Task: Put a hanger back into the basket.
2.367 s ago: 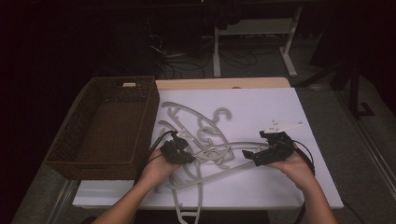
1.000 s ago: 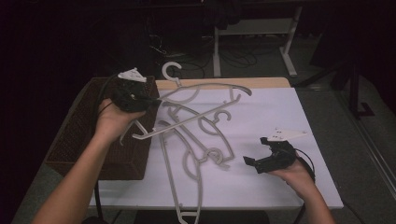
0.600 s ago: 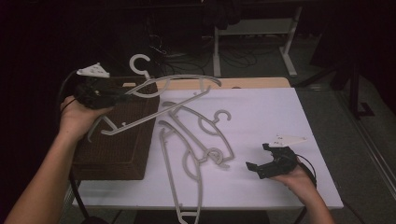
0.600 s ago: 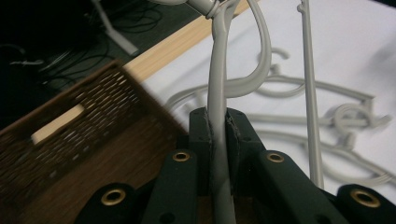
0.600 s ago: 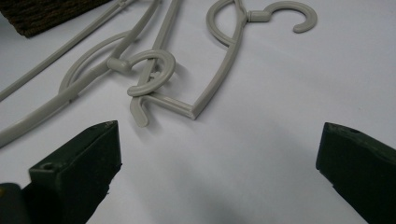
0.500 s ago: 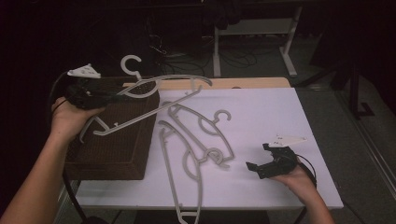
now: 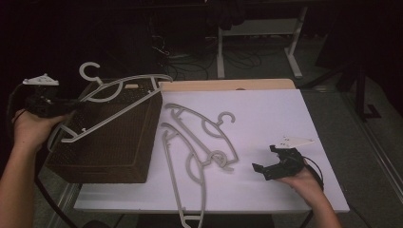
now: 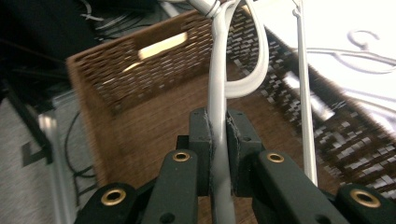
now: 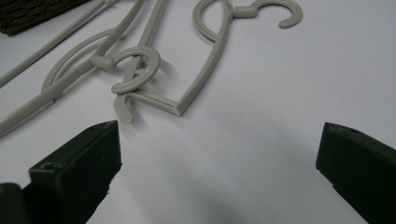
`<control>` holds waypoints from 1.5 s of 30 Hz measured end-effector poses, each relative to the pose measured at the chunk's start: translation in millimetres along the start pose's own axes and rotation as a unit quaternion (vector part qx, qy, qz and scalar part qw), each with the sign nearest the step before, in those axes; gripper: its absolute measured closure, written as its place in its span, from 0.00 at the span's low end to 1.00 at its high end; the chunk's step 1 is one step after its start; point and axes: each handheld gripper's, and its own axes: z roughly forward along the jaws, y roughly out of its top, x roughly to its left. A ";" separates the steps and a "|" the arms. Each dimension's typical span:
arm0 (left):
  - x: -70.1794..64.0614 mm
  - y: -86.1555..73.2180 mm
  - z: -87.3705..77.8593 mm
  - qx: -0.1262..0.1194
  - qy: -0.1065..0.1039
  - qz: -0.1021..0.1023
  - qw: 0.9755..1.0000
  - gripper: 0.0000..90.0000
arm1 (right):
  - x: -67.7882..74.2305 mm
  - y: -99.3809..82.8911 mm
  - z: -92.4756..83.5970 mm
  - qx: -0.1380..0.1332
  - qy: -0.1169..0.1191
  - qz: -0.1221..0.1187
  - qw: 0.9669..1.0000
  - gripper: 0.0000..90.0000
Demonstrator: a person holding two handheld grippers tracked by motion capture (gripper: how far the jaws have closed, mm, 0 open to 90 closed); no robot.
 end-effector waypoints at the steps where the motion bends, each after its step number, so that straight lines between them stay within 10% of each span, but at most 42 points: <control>1: 3.7 -2.5 -2.4 0.000 0.007 -0.004 1.000 0.92 | -0.2 0.0 -0.2 0.000 0.000 0.000 1.000 0.00; 14: 26.3 -26.0 5.2 0.023 0.069 -0.029 0.997 0.92 | -0.2 0.5 -0.5 -0.002 0.000 0.000 1.000 0.00; 28: 13.9 -40.7 56.8 0.080 0.049 -0.028 0.995 0.91 | 0.0 1.2 -1.1 -0.004 0.000 -0.002 1.000 0.00; 35: 15.1 -45.4 55.7 0.062 0.032 -0.039 0.997 0.69 | -0.6 1.4 -1.1 -0.005 0.002 -0.002 1.000 0.00; 45: -5.5 -29.7 48.8 -0.001 -0.052 -0.048 0.998 0.49 | -0.2 2.0 -1.6 -0.005 0.000 -0.003 1.000 0.00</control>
